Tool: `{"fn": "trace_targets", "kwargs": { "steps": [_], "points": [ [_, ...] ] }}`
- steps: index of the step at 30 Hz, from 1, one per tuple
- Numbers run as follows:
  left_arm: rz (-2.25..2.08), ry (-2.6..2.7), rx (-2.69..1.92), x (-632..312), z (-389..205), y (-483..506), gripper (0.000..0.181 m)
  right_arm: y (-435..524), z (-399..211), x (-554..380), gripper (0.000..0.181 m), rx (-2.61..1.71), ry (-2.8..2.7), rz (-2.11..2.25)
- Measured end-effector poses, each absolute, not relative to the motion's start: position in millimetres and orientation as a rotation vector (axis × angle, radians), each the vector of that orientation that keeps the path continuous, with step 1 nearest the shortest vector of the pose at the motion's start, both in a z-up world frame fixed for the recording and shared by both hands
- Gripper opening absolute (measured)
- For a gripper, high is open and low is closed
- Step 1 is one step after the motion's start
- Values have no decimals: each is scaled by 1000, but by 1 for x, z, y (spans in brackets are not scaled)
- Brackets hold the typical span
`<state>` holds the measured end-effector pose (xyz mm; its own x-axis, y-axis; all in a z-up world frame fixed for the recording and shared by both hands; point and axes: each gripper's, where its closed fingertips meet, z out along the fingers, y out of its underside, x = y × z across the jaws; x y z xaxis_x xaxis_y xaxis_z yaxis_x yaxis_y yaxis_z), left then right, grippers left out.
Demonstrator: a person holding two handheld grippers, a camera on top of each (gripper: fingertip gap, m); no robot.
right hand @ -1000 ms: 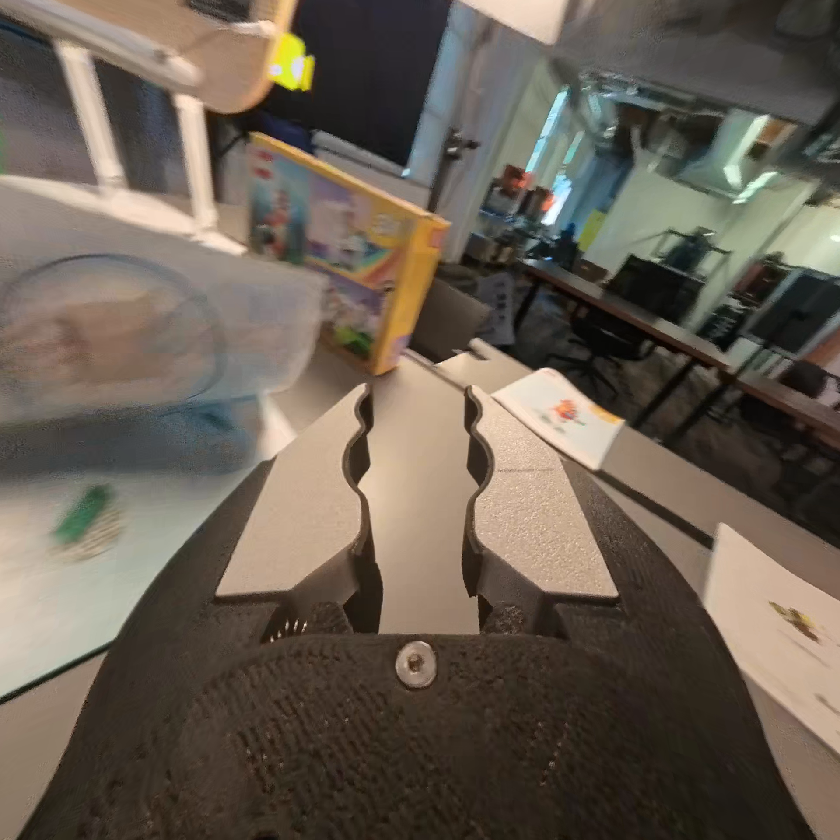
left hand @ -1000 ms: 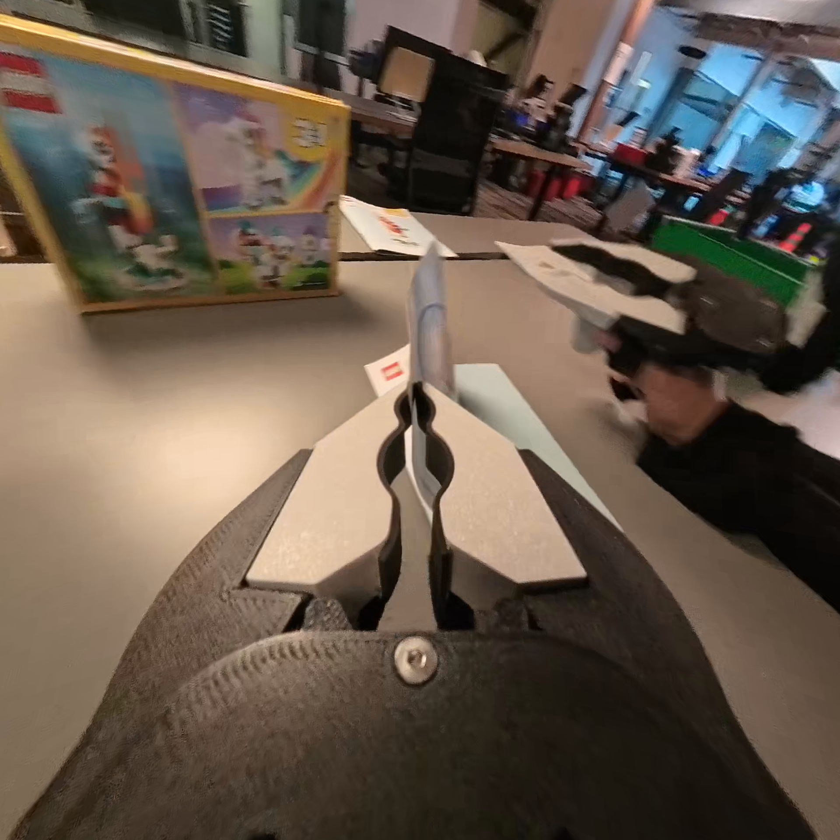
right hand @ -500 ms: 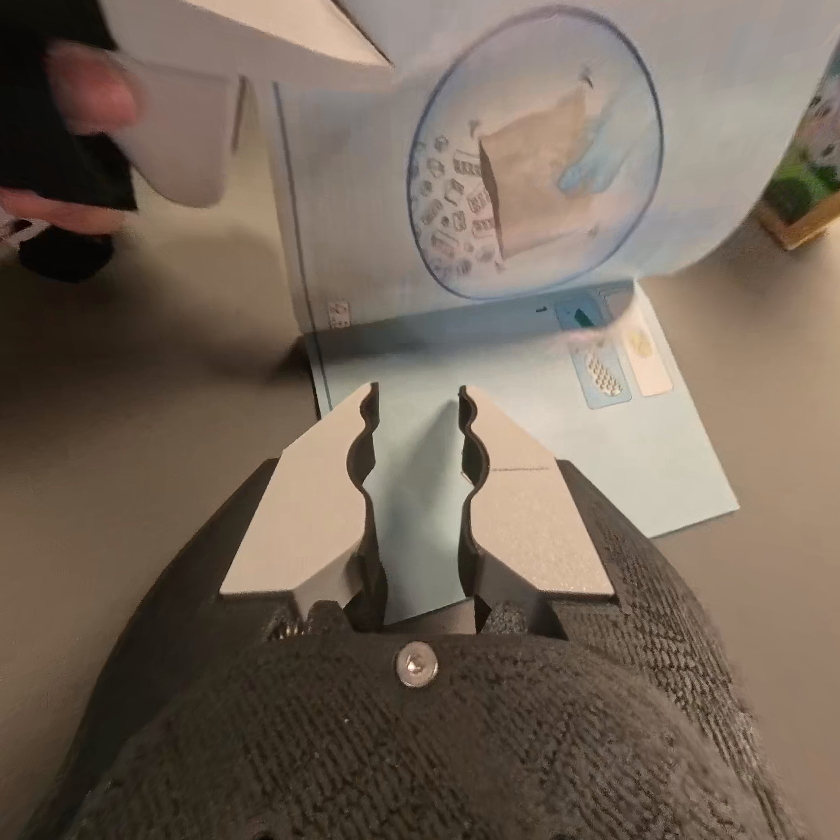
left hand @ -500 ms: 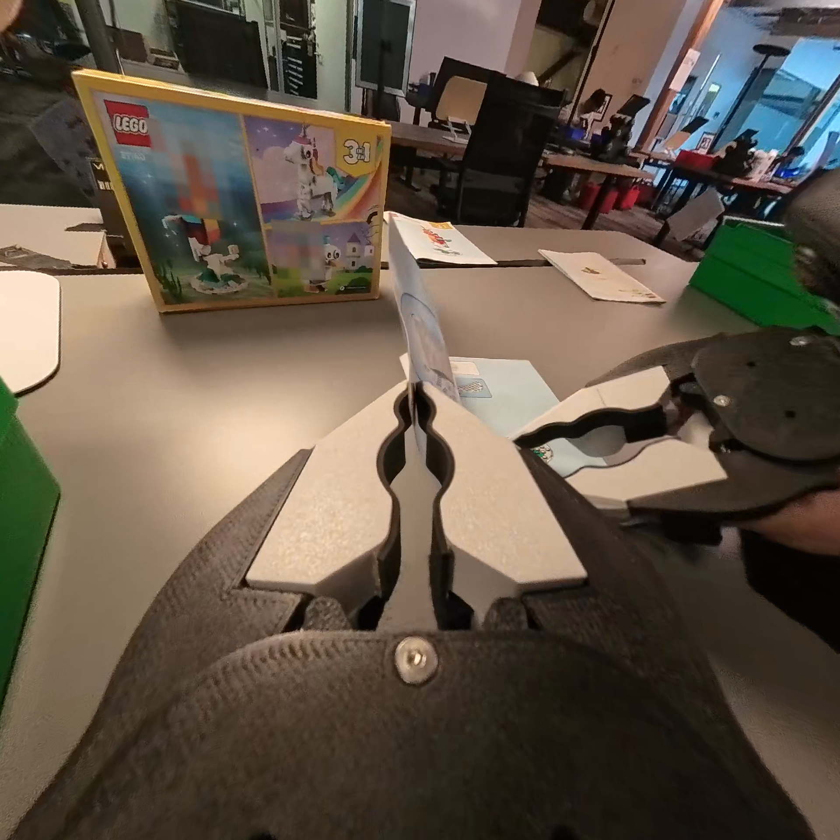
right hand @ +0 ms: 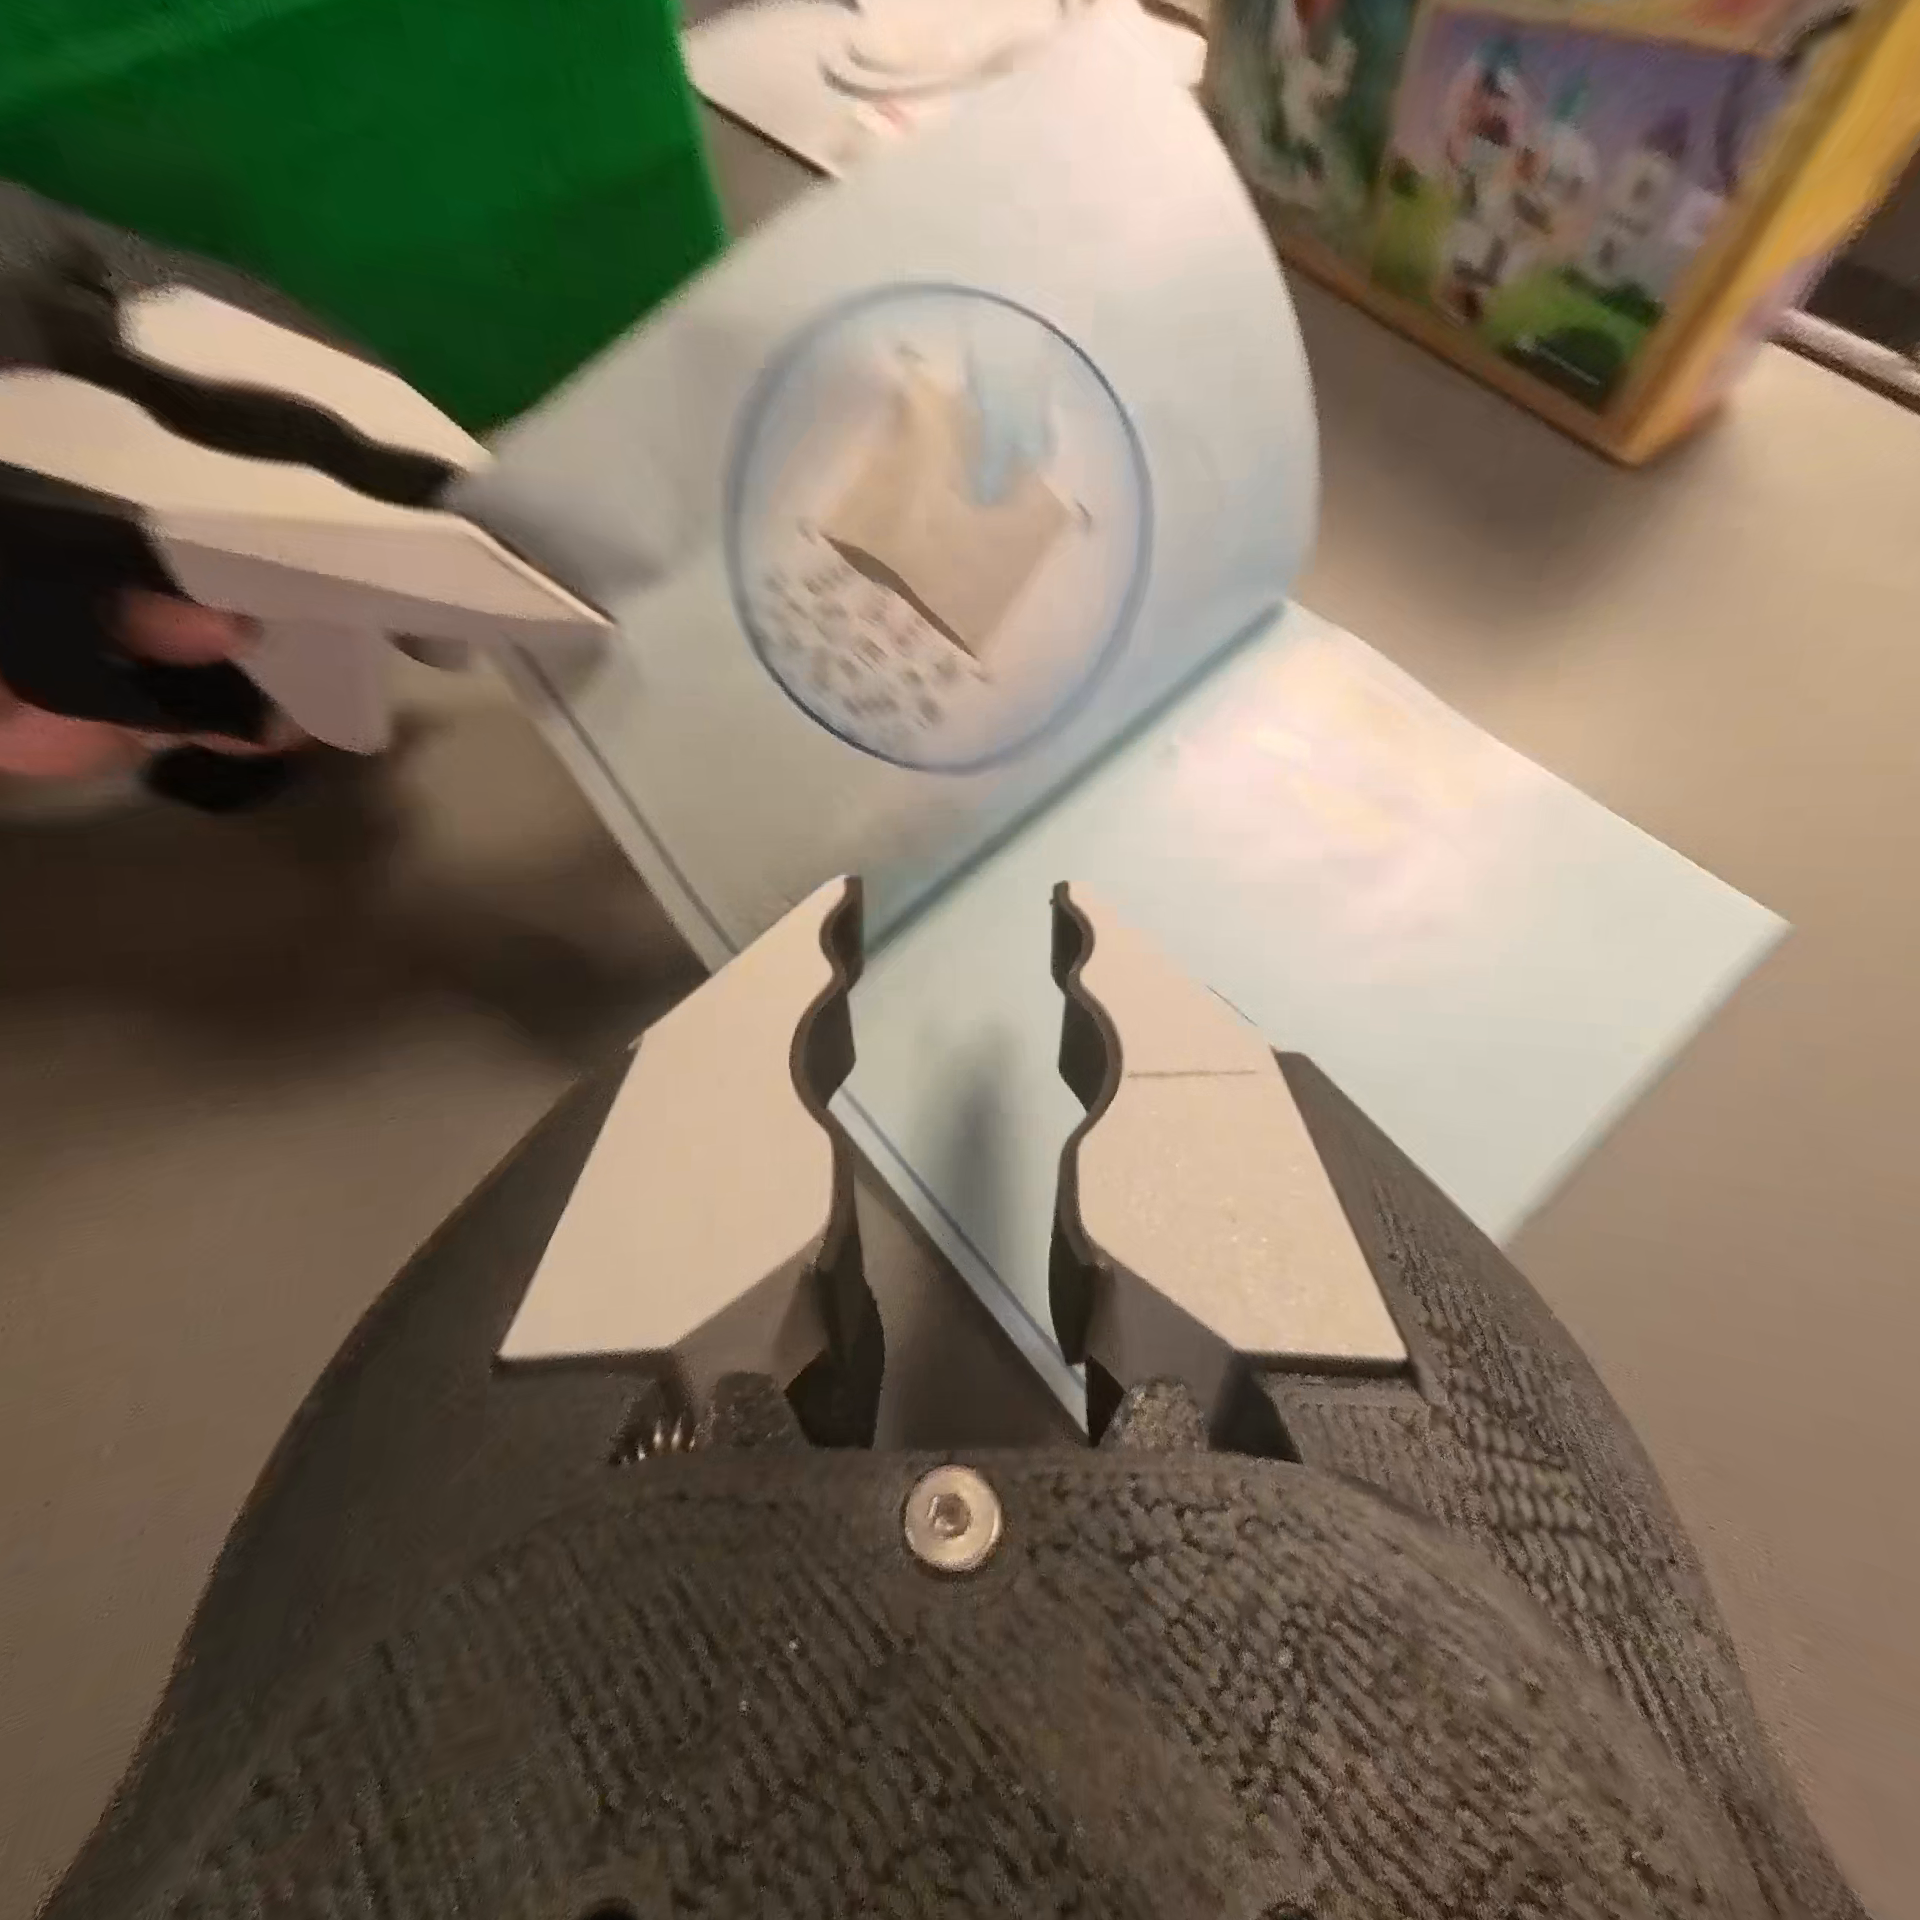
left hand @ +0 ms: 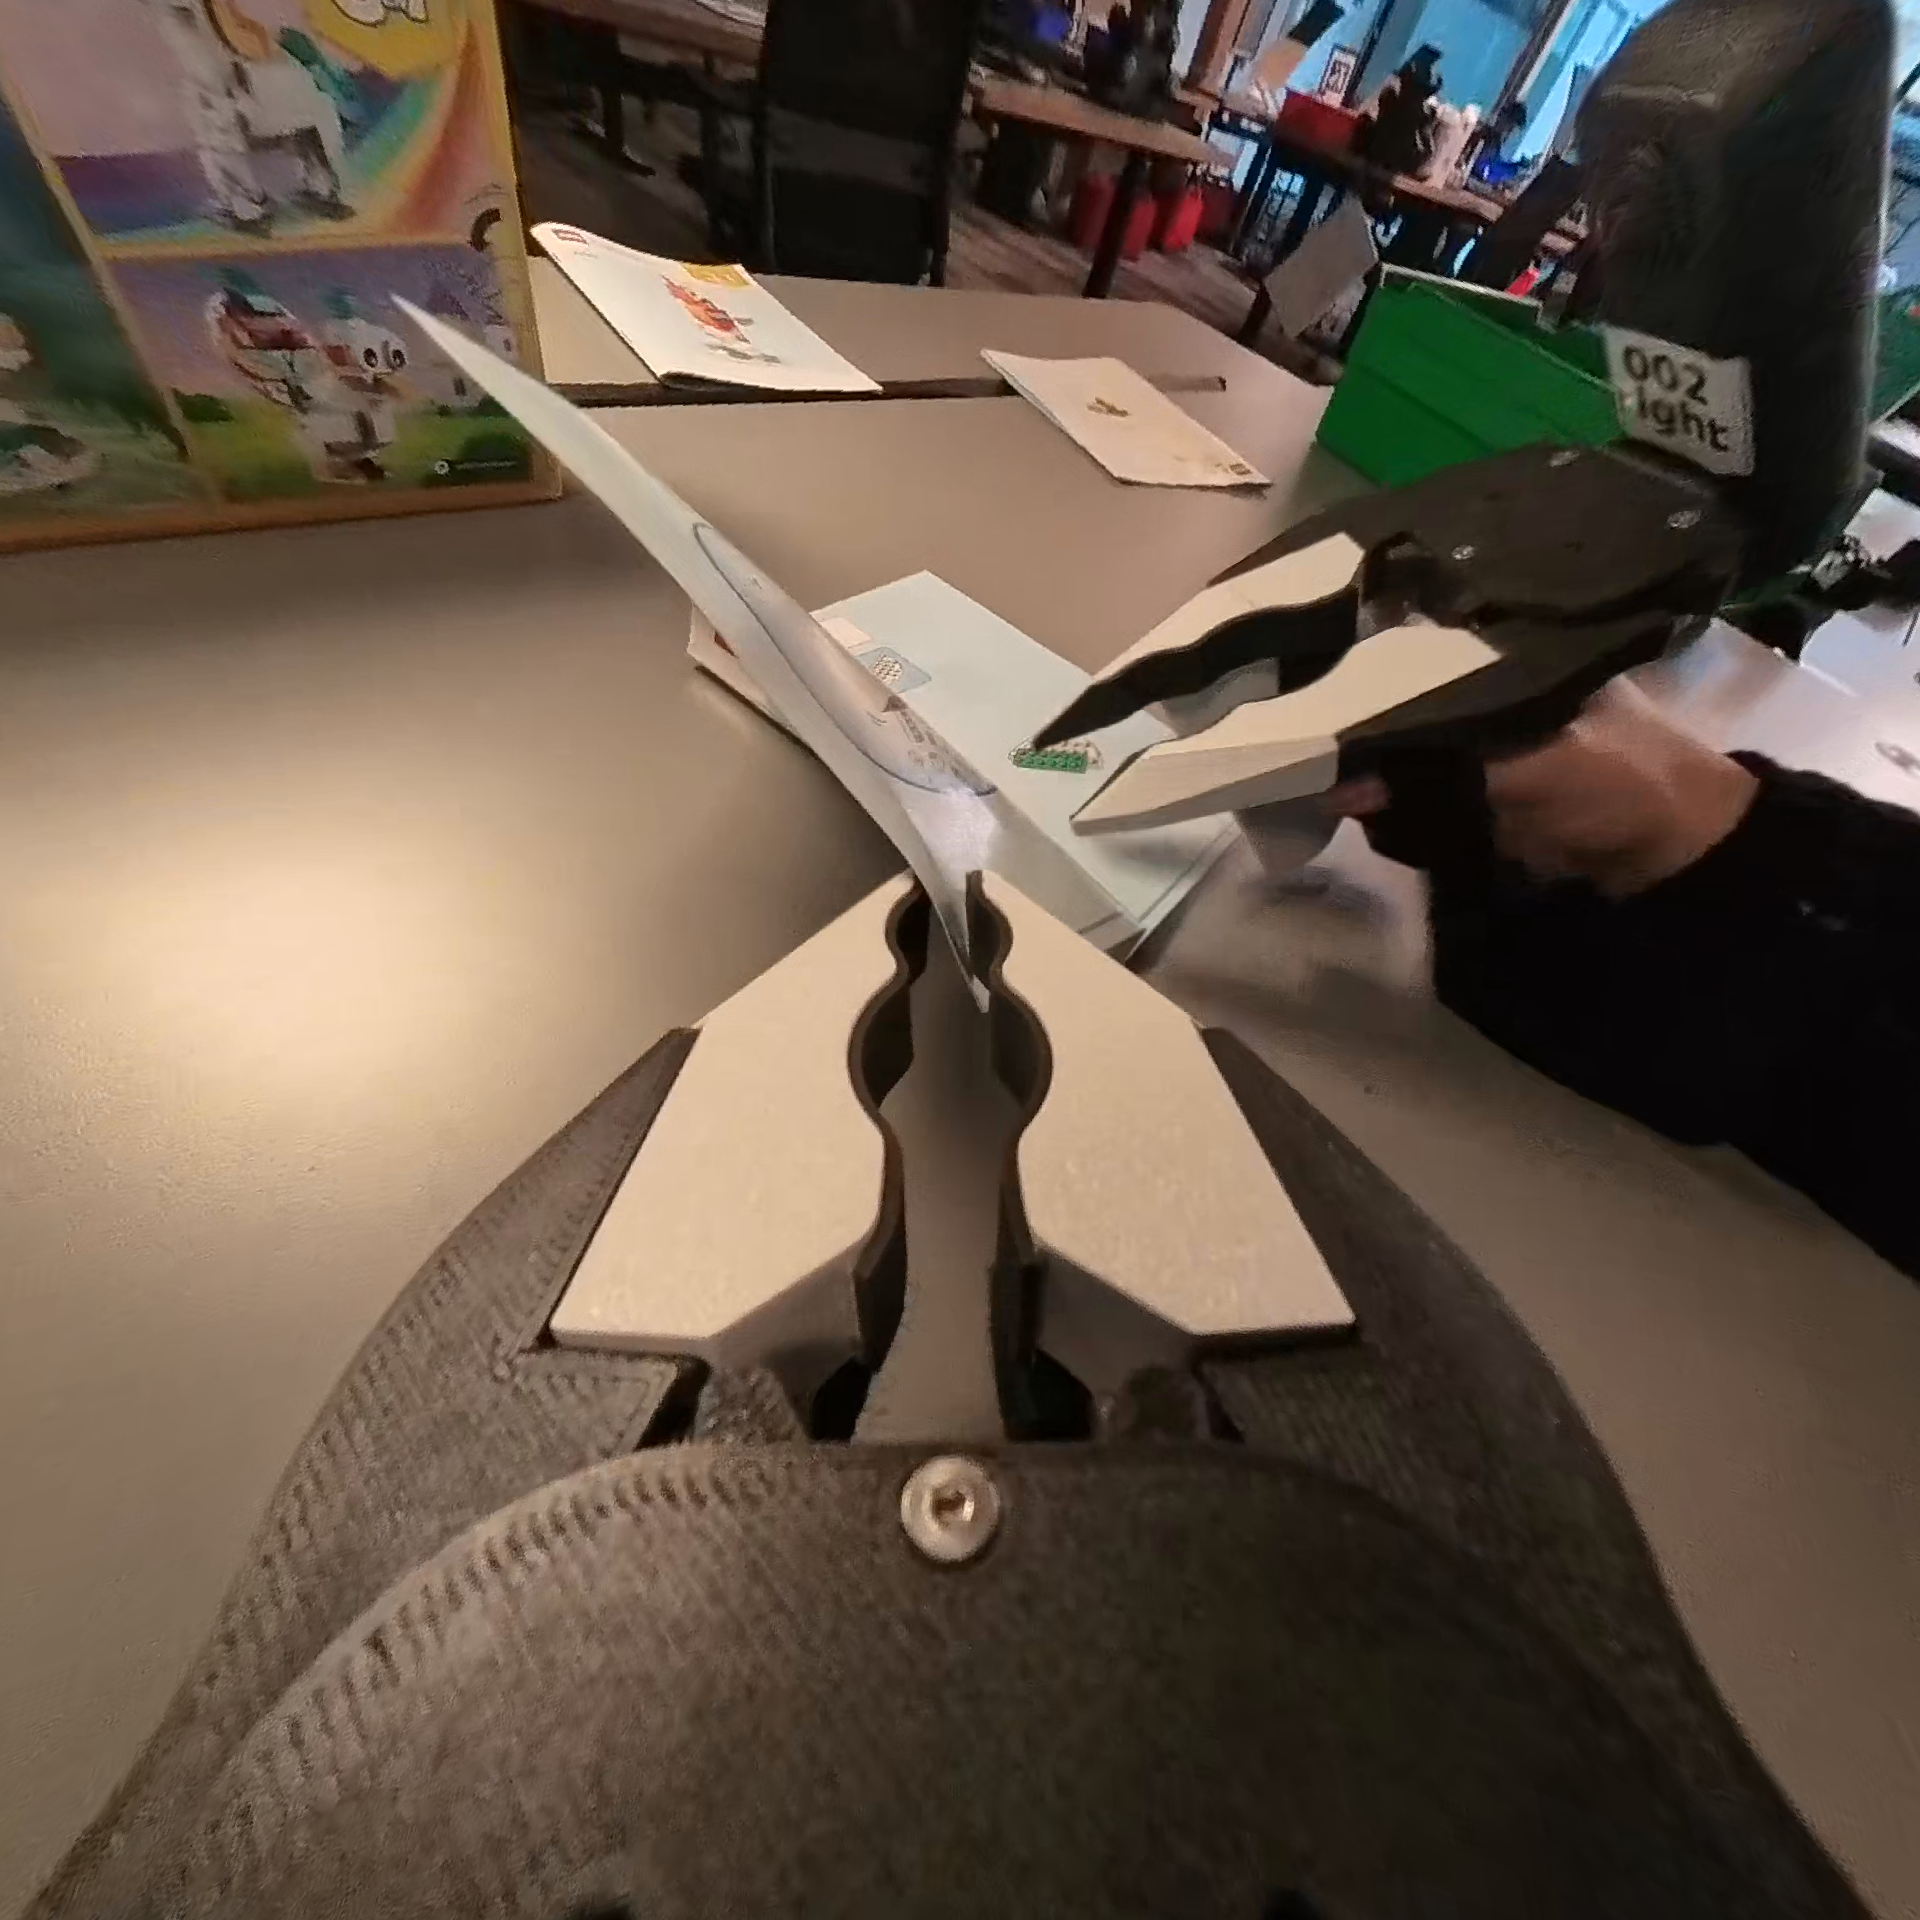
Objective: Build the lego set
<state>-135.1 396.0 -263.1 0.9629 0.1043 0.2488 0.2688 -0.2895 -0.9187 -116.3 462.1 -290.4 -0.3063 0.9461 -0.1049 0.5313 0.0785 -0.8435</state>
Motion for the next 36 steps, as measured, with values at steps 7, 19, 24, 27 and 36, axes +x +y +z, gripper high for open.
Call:
{"fn": "trace_targets", "kwargs": {
  "steps": [7, 19, 24, 27, 36],
  "points": [
    [-169, -373, -1855, -151, -262, 388, 42, 425, -302, -128, 37, -1339, -1994, 1111],
    [73, -338, -1964, -162, -277, 393, 62, 413, -313, -131, 43, -1268, -2108, 1024],
    [99, -308, -1951, -160, -275, 394, 56, 435, -280, -125, 45, -1222, -1941, 1156],
    [94, -297, -1867, -160, -260, 392, 52, 464, -272, -119, 45, -1226, -1853, 1115],
    [276, -2, -1611, -125, -212, 388, 30, 522, -260, -95, 29, -1069, -1748, 1008]
  ]
}}
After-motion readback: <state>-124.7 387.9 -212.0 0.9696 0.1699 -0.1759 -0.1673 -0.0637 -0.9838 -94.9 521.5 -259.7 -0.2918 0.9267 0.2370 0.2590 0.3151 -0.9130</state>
